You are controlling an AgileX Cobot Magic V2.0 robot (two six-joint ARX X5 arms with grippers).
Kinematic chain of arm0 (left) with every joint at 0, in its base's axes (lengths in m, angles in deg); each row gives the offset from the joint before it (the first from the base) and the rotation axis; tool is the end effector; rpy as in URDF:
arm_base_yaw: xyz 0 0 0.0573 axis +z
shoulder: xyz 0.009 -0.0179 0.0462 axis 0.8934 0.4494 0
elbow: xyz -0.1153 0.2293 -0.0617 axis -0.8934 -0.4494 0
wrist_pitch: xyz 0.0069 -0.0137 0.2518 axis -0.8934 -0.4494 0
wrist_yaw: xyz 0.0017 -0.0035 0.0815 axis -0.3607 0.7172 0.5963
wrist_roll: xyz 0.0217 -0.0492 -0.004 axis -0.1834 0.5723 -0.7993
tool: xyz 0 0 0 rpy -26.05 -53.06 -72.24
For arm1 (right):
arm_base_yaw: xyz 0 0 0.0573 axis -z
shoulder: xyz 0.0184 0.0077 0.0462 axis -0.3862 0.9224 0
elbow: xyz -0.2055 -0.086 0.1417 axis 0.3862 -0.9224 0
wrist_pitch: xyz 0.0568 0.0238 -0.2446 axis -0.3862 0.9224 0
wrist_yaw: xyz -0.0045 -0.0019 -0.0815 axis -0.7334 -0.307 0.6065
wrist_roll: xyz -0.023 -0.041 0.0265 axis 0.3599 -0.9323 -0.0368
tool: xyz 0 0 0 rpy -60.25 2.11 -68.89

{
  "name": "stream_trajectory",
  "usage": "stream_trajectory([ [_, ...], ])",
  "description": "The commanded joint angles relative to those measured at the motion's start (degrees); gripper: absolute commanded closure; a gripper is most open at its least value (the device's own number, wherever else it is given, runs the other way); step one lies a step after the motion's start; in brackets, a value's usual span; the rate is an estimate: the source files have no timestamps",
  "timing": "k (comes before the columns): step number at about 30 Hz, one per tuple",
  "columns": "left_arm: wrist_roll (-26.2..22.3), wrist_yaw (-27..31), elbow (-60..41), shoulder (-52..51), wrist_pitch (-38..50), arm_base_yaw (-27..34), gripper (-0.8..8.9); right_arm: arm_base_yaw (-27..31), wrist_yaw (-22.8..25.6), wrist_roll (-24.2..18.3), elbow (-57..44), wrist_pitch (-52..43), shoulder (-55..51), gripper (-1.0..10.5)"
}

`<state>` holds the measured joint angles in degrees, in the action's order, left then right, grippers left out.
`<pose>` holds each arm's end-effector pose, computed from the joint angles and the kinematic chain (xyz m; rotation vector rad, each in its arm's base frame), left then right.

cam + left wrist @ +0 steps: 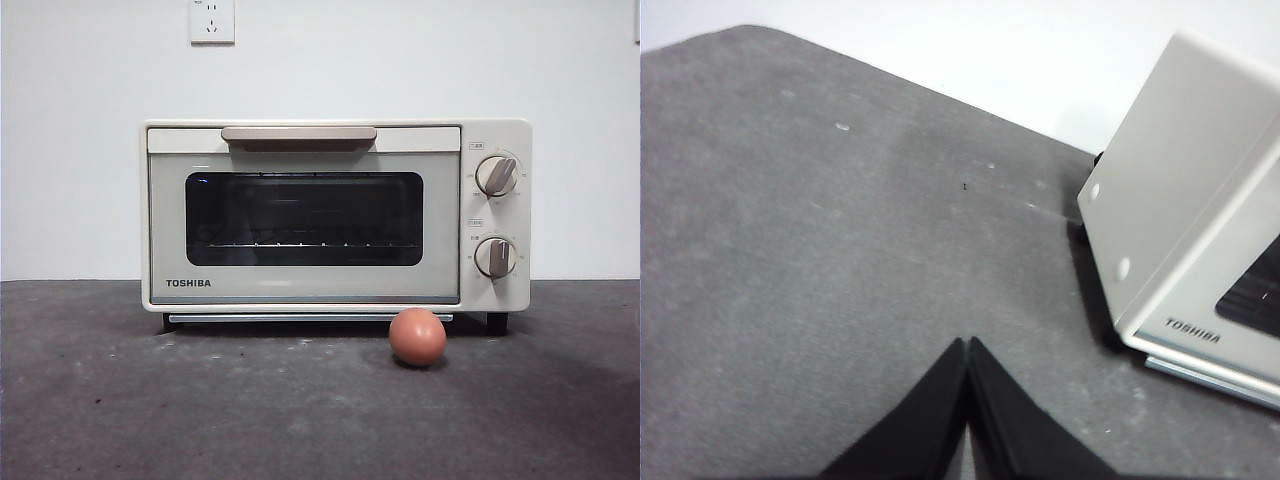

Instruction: Eggoven

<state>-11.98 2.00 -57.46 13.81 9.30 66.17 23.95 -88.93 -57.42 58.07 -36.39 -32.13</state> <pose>0.0950 0.0030 0.1567 -0.3781 0.1493 0.0193 0.0970 -0.0012 0.1662 0.1696 0.0135 0.0051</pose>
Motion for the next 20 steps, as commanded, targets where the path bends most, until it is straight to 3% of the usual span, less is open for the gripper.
stream_trajectory([
  [1, 4.0, -1.5, 0.0, -0.1, -0.3, 0.2, 8.06, 0.1, -0.2, 7.0, 1.1, 0.8, -0.1, 9.4],
  [3, 4.1, -3.6, 1.6, 0.0, -1.9, 0.2, 8.06, 0.1, -0.5, 9.6, 3.0, 3.0, -0.1, 9.4],
  [10, 4.6, -9.0, 9.4, 3.5, -6.4, 0.2, 8.06, 0.0, -3.6, 9.7, 13.5, 11.1, 3.6, 9.4],
  [15, 3.1, -16.1, 16.6, 10.8, -9.3, 0.2, 8.06, 0.0, -8.5, 6.7, 23.0, 20.1, 10.8, 9.4],
  [20, -3.4, -23.3, 25.9, 19.6, -16.6, 0.2, 8.06, 0.0, -15.6, 1.8, 33.5, 31.6, 19.3, 9.4],
])
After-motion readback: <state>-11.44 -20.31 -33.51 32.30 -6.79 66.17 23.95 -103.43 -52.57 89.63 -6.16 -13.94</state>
